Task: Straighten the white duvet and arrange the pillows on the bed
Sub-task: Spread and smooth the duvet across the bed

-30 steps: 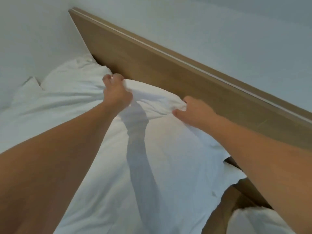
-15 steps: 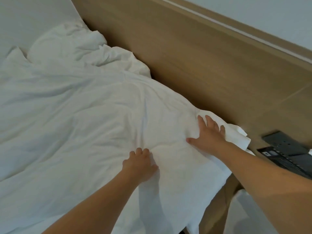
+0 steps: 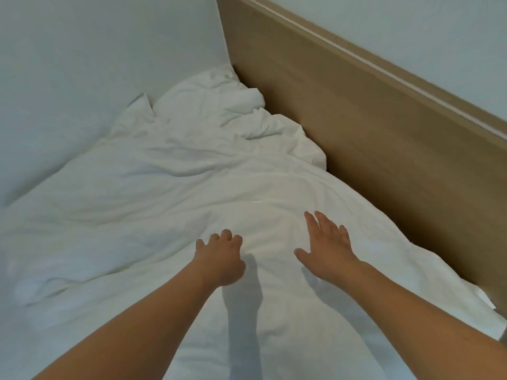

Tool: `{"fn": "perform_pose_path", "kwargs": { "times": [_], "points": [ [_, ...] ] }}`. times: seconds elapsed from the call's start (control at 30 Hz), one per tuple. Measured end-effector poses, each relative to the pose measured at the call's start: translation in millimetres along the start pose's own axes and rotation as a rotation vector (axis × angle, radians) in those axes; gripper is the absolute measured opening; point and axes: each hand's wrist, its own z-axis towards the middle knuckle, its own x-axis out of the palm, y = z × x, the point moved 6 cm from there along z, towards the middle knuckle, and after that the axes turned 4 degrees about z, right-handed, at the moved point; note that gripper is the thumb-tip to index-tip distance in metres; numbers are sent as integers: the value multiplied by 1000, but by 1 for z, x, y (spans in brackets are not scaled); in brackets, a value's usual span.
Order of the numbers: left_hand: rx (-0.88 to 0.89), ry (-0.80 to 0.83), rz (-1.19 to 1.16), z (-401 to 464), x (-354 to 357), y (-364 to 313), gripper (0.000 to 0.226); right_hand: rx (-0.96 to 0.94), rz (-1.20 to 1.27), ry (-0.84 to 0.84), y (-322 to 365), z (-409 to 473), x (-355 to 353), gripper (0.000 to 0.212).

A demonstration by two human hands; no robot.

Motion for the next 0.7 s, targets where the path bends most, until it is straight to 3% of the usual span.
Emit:
{"fn": "perform_pose_path", "kwargs": {
  "times": [0.27, 0.43, 0.53, 0.7],
  "points": [
    [-210, -92, 27, 15, -45, 183, 62, -117, -25, -47, 148, 87, -18, 81],
    [-529, -192, -304, 55, -79, 293, 62, -255, -47, -248, 245, 163, -40, 80],
    [-489, -241, -440, 113, -83, 316, 65, -312, -121, -326, 283, 236, -33, 90],
    [-429, -574, -445, 273, -96, 393, 65, -234, -337, -246, 260, 426, 34, 114]
  ]
}}
